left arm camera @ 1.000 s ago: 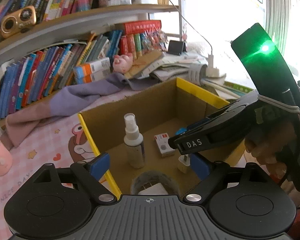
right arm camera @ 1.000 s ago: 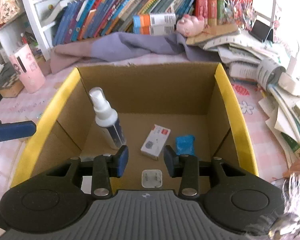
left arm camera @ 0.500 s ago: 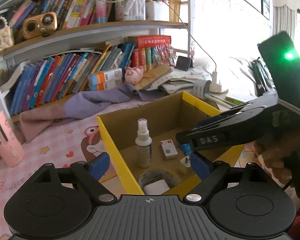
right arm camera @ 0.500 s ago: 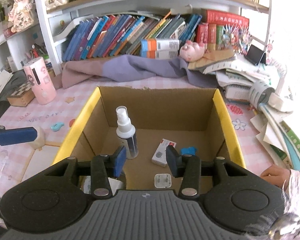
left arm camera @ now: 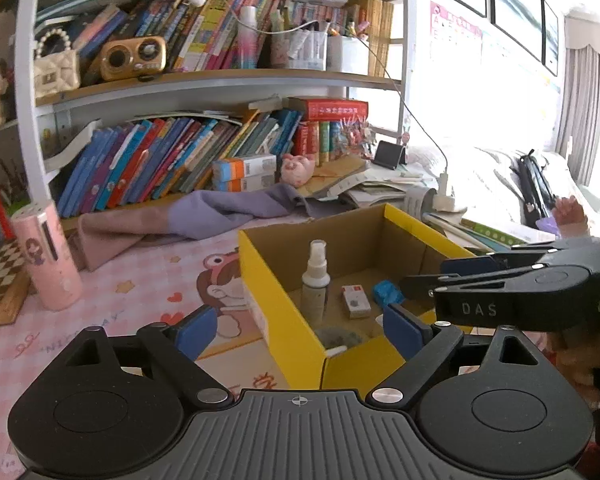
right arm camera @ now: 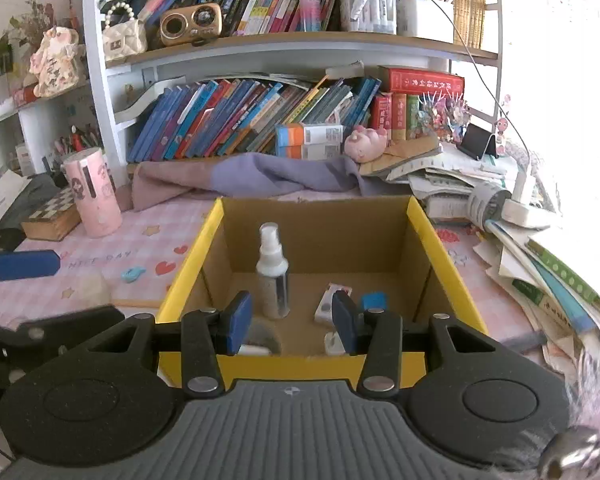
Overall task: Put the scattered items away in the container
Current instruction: 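Back both tools away from the box toward the eraser and whistle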
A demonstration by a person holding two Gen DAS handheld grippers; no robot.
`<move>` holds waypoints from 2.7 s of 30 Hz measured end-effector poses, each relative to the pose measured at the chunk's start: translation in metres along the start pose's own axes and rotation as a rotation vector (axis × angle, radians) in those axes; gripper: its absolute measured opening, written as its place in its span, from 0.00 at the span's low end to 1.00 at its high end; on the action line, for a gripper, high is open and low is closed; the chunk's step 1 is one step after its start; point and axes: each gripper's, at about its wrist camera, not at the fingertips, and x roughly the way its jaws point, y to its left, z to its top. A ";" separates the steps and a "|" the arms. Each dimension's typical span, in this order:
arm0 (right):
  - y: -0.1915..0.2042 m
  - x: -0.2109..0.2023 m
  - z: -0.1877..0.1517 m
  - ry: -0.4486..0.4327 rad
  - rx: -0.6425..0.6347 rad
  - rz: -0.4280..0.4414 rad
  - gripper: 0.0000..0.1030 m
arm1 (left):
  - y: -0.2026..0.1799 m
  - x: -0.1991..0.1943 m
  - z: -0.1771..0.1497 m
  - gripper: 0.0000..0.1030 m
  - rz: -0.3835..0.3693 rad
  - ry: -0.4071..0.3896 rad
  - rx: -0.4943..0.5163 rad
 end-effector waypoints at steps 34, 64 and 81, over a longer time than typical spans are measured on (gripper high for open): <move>0.136 -0.062 -0.101 0.173 -0.026 0.017 0.50 | 0.065 -0.101 -0.099 0.90 0.046 0.161 -0.064; 0.192 -0.038 -0.086 0.183 -0.167 0.158 0.55 | 0.111 -0.119 -0.107 0.90 0.168 0.149 -0.155; 0.193 0.018 -0.059 0.196 -0.183 0.183 0.53 | 0.140 -0.077 -0.094 0.90 0.203 0.187 -0.189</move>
